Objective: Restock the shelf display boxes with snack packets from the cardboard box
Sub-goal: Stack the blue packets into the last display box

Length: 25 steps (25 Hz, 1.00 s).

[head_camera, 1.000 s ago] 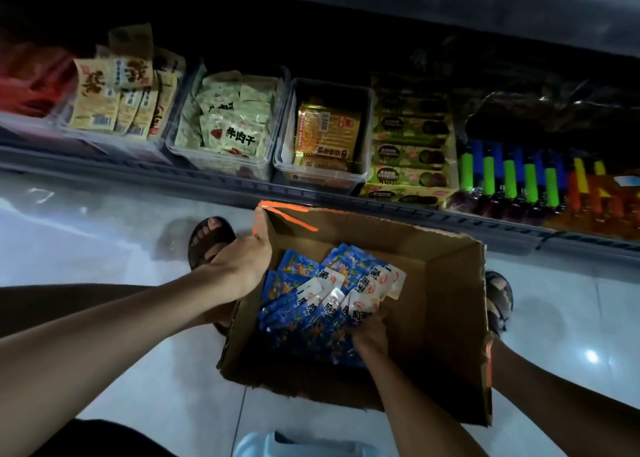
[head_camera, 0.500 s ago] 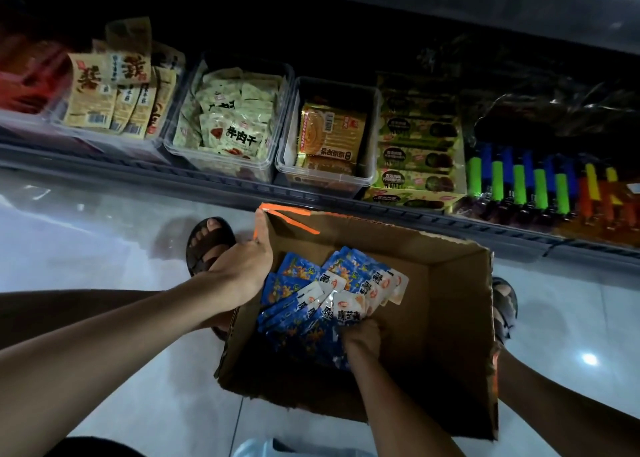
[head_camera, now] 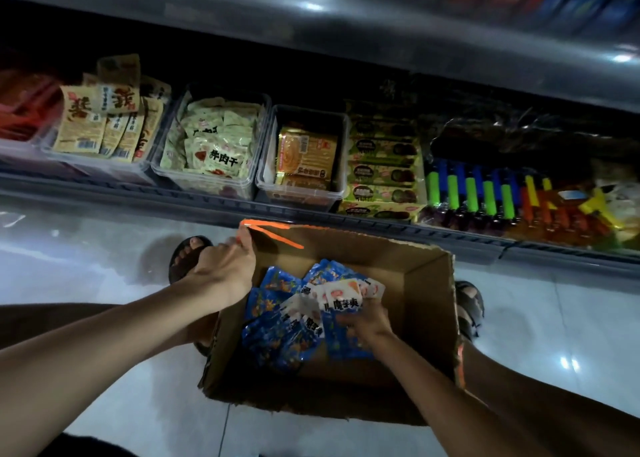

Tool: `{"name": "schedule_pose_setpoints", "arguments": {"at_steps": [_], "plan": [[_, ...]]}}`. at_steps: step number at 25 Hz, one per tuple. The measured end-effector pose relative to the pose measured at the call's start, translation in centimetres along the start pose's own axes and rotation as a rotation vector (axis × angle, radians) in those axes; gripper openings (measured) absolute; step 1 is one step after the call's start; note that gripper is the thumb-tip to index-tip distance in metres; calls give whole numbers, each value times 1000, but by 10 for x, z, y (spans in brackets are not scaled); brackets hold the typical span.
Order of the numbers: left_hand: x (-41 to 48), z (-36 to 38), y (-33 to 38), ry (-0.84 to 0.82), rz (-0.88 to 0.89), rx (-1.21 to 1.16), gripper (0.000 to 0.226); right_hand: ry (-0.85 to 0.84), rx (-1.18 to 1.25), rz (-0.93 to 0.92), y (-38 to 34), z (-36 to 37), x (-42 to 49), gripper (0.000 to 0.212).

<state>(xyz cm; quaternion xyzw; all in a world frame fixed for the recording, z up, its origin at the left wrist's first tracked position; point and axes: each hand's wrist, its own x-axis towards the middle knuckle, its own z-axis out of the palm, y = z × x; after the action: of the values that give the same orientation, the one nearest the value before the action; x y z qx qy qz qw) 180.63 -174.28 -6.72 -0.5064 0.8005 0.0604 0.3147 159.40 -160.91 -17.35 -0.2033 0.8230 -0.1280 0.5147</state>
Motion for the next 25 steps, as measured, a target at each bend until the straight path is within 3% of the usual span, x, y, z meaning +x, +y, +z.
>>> {"name": "schedule_pose_setpoints", "arguments": {"at_steps": [3,5,8,11,13,17,22,25], "plan": [[-11,-42,8,56,76,-176,69,-148,136,-185,-47,-57,-49,16],[-19,-79,16,14,212,-489,60,-239,232,-325,-82,-104,-100,14],[-45,-139,27,-344,400,-1225,48,-259,363,-527,-126,-165,-170,27],[-75,-185,36,-513,660,-1530,42,-193,561,-637,-155,-199,-211,35],[-89,-203,42,-549,725,-1663,38,-146,624,-682,-163,-204,-218,40],[-96,-214,57,-501,649,-1771,35,-136,726,-639,-164,-199,-208,49],[-98,-219,61,-633,633,-1903,37,-203,688,-596,-174,-202,-214,29],[-101,-220,63,-673,649,-1963,36,-214,695,-592,-177,-206,-216,29]]}}
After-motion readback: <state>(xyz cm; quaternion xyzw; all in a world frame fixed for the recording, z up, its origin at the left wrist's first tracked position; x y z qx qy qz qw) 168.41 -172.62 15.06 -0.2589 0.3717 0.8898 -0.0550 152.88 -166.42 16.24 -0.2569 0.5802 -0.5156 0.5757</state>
